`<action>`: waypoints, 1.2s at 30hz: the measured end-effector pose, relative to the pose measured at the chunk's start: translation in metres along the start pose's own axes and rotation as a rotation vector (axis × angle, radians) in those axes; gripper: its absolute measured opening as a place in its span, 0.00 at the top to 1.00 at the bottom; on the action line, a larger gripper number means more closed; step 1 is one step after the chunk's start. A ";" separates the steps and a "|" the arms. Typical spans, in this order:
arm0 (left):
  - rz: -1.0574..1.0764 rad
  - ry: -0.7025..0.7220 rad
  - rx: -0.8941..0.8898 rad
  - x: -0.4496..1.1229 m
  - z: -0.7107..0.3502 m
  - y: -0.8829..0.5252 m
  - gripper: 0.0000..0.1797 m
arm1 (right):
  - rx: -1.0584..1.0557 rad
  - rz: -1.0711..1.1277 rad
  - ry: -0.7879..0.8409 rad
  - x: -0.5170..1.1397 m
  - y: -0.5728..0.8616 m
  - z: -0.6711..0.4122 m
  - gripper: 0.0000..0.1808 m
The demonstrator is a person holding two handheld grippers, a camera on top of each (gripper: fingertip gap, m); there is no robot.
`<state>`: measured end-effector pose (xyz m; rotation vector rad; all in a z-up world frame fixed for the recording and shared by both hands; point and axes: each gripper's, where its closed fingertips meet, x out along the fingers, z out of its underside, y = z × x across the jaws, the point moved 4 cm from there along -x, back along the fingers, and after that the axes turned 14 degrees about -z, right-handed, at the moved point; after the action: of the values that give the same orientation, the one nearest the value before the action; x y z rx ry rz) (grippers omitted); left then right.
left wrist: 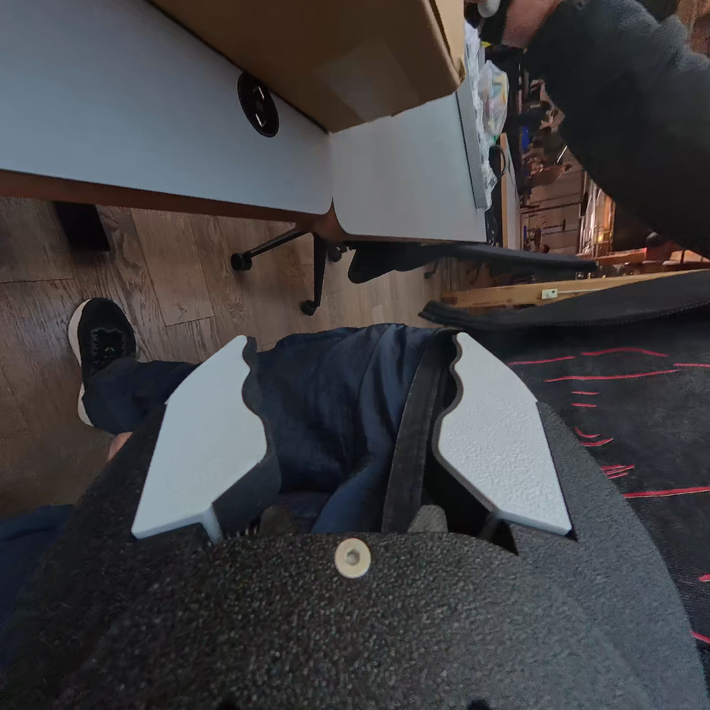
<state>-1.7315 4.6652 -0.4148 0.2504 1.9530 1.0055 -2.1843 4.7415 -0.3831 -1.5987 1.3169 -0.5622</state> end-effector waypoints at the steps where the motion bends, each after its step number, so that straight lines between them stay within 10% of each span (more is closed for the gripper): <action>1: -0.013 -0.021 0.033 -0.003 0.007 -0.005 0.48 | -0.039 -0.024 0.014 -0.007 -0.020 0.014 0.61; 8: -0.066 -0.141 0.184 -0.050 0.077 -0.056 0.51 | -0.279 -0.156 -0.016 0.008 -0.181 0.123 0.99; 18: -0.215 0.012 0.096 -0.245 0.214 -0.188 0.76 | -0.795 -0.313 -0.363 0.210 -0.440 0.185 1.00; 21: -0.263 0.177 -0.055 -0.330 0.262 -0.236 0.98 | -0.898 -0.455 -0.511 0.301 -0.510 0.212 1.00; 30: -0.531 0.868 -0.735 -0.522 0.471 -0.362 1.00 | -1.213 -0.773 -1.200 0.619 -0.565 0.419 1.00; 36: -0.510 0.867 -1.138 -0.541 0.601 -0.381 1.00 | -1.148 -0.970 -1.462 0.850 -0.554 0.590 1.00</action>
<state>-0.8657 4.4649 -0.5154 -1.4281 1.6060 1.8217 -1.1677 4.1564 -0.3396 -2.5931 -0.4928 0.9855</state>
